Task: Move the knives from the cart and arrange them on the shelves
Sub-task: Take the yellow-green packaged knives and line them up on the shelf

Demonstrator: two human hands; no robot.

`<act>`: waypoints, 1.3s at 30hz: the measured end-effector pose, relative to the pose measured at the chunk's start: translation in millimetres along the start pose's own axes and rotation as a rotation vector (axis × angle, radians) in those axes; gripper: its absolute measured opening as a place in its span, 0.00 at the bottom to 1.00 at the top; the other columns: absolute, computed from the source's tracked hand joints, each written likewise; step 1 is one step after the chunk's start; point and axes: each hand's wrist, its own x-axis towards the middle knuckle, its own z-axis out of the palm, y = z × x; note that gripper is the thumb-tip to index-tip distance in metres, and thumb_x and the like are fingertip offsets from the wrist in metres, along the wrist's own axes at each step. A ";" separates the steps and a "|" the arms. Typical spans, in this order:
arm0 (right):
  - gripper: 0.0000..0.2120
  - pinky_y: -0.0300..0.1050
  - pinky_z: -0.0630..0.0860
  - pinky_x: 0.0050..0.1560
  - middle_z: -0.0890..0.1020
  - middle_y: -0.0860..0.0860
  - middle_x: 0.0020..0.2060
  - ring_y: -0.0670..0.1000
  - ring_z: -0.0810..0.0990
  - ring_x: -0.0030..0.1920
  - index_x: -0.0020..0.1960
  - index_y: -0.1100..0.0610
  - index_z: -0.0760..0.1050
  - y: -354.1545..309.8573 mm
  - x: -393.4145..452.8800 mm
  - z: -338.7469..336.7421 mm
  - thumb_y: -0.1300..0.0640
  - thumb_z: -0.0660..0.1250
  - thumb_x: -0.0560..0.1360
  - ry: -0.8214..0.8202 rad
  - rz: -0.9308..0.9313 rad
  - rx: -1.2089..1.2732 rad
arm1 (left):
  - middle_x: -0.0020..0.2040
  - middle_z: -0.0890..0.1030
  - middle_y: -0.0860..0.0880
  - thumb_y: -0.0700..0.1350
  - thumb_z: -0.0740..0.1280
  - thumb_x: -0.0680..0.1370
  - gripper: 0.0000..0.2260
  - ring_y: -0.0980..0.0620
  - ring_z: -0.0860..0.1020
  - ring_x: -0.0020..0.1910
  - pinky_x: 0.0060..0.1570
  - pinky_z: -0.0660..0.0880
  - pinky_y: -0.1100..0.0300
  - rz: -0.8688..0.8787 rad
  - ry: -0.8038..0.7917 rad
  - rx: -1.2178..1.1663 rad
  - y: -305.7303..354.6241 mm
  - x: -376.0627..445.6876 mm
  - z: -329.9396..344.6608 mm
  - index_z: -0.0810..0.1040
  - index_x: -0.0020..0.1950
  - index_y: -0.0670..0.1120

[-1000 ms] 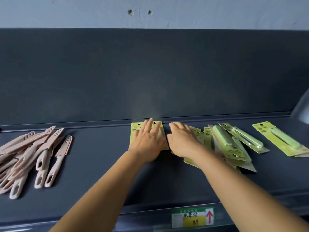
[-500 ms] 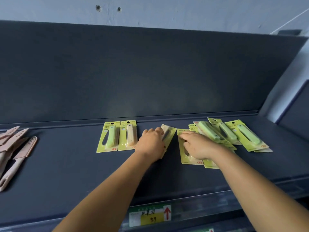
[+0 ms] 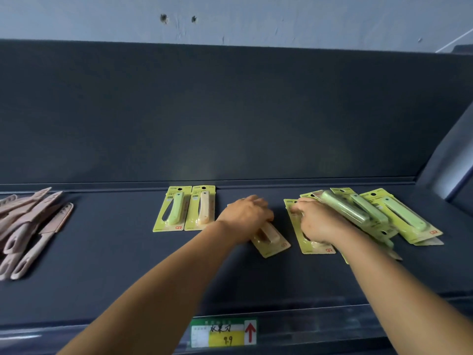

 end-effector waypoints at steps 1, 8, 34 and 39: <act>0.28 0.43 0.68 0.62 0.58 0.42 0.75 0.51 0.66 0.70 0.70 0.47 0.68 -3.7 -0.5 1.8 0.68 0.53 0.75 0.023 0.013 0.018 | 0.66 0.68 0.47 0.36 0.64 0.76 0.23 0.47 0.66 0.67 0.63 0.67 0.55 -0.039 0.036 0.003 -2.2 0.7 1.2 0.70 0.70 0.50; 0.25 0.51 0.62 0.71 0.58 0.50 0.74 0.57 0.58 0.71 0.73 0.51 0.63 -22.6 -6.6 13.6 0.64 0.52 0.77 0.012 0.041 -0.047 | 0.73 0.60 0.49 0.60 0.61 0.78 0.30 0.47 0.62 0.71 0.67 0.63 0.51 -0.193 -0.029 -0.279 17.0 -22.5 17.8 0.60 0.75 0.47; 0.21 0.48 0.67 0.64 0.61 0.51 0.72 0.54 0.60 0.71 0.72 0.55 0.65 -98.8 34.6 31.9 0.62 0.52 0.80 0.119 0.039 0.149 | 0.74 0.58 0.49 0.46 0.55 0.80 0.22 0.46 0.62 0.72 0.70 0.56 0.53 -0.207 -0.013 -0.210 -43.5 -27.2 17.3 0.58 0.75 0.47; 0.20 0.46 0.62 0.68 0.63 0.49 0.73 0.53 0.61 0.72 0.72 0.52 0.65 -62.1 15.3 -2.7 0.59 0.53 0.81 0.182 -0.018 0.131 | 0.77 0.55 0.48 0.49 0.59 0.80 0.28 0.46 0.58 0.75 0.73 0.57 0.51 -0.116 0.047 -0.277 -13.1 -9.0 7.7 0.53 0.77 0.49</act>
